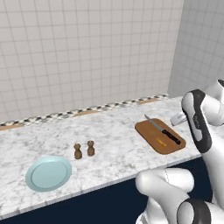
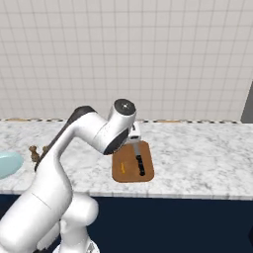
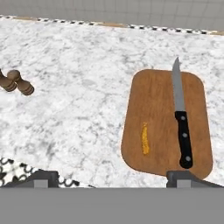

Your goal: Pick up the knife from the drawer and place it on the cutting board. Then place the meat from the plate to the cutting board.

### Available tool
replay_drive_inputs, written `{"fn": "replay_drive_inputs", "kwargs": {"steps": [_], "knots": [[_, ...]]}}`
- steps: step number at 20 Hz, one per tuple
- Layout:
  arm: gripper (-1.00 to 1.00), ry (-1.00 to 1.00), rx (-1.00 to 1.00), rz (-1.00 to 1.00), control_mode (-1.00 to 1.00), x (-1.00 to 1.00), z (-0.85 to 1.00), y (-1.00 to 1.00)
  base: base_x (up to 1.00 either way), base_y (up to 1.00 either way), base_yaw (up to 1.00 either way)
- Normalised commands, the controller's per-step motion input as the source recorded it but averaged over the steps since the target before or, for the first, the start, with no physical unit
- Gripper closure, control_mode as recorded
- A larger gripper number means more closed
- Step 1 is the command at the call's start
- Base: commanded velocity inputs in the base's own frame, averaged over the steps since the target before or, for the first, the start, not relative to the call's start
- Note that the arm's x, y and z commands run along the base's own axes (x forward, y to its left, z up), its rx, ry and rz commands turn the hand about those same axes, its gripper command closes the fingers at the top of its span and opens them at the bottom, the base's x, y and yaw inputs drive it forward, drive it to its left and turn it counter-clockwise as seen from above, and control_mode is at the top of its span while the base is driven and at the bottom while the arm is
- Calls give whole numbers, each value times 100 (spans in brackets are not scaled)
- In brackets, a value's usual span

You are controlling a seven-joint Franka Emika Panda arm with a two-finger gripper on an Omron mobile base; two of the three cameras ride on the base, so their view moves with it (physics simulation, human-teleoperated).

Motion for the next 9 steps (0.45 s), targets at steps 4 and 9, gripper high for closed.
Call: {"fn": "replay_drive_inputs", "kwargs": {"steps": [4,9], "knots": [[-100,-28,-3,-7,-100,-100,74,71,0,0,0],[-100,-28,-4,-12,-100,-84,48,57,0,0,0]]}}
